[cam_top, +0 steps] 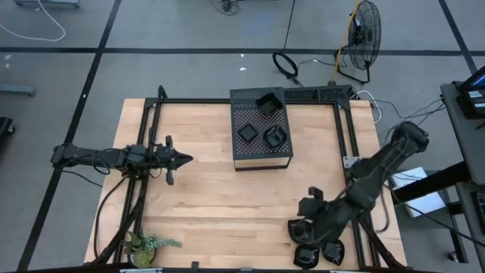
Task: Pick & Place Mini shaped plates
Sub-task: Stack the leaf shaped plate on top of the leaf shaped plate on the shelf
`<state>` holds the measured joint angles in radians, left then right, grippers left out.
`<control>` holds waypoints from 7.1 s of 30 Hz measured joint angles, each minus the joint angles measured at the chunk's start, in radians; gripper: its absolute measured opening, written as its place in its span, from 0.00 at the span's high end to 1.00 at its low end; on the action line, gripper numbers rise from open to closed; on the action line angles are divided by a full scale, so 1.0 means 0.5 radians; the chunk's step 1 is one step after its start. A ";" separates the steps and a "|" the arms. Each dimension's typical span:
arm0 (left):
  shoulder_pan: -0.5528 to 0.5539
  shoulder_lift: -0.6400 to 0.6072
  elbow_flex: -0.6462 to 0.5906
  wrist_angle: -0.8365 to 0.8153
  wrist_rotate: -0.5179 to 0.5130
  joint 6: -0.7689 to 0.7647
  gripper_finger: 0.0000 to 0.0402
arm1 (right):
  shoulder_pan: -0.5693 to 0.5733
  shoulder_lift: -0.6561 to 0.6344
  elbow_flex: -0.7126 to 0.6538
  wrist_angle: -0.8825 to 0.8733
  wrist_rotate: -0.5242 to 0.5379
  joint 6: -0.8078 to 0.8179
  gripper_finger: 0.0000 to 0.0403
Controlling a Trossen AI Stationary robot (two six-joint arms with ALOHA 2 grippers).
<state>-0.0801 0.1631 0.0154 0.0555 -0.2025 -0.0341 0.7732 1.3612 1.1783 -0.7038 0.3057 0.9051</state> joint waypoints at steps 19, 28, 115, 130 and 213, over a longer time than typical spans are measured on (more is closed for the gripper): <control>0.000 0.000 0.000 0.000 0.000 0.000 0.94 | 0.000 0.305 -0.515 0.171 -0.459 1.009 0.63; 0.000 0.001 0.000 0.000 0.000 0.000 0.94 | -0.001 0.303 -0.658 0.368 -0.461 0.996 0.63; 0.000 0.000 0.000 0.000 -0.001 0.000 0.94 | -1.351 -0.650 -1.102 2.014 0.707 -0.228 1.00; 0.000 0.000 0.000 0.000 -0.001 0.000 0.94 | -1.202 -0.705 -1.292 2.193 1.170 -0.249 1.00; 0.000 0.000 0.000 0.000 -0.001 0.000 0.94 | 0.509 0.148 -0.514 -0.054 -0.932 1.348 0.55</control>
<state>-0.0803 0.1631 0.0154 0.0555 -0.2031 -0.0341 1.0276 1.4351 0.9212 -0.7310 -0.1604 1.5791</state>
